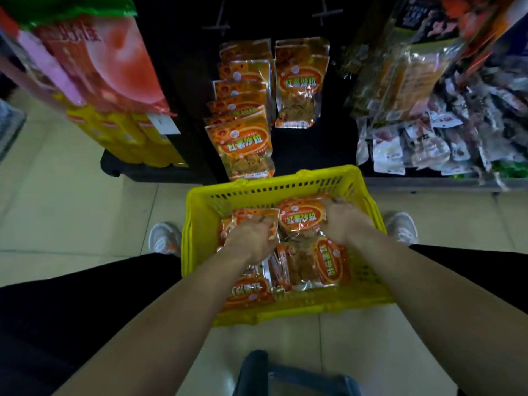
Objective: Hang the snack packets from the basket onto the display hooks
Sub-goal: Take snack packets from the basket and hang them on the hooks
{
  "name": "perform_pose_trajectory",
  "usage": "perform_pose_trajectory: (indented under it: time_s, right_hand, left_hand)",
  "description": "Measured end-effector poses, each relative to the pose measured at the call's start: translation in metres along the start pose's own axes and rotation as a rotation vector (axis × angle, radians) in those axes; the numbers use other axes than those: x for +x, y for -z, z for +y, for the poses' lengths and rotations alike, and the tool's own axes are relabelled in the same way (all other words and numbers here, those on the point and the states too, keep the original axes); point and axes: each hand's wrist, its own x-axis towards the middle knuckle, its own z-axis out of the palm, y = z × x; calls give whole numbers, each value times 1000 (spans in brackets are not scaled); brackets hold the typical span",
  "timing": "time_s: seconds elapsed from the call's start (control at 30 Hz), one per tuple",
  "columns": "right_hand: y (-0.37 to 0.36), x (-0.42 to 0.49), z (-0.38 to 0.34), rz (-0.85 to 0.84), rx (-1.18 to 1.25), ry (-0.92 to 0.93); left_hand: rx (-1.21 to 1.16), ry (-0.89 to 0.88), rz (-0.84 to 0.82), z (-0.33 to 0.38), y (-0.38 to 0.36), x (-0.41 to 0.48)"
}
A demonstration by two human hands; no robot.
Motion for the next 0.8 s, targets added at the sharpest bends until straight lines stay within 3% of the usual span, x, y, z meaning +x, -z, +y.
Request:
perform_pose_trajectory:
  time_s: [0.3,0.47,0.8]
  right_hand:
    - [-81,49,21,-169,-5,-57]
    - [-122,77,34,-278,-109,-21]
    - [-139,86,40,-90,-434,45]
  left_hand:
    - [-43,92,-112,-48,-53,46]
    - [-110,60,-169,-64,-81,66]
    - [-164,42,-110,-81,-97,74]
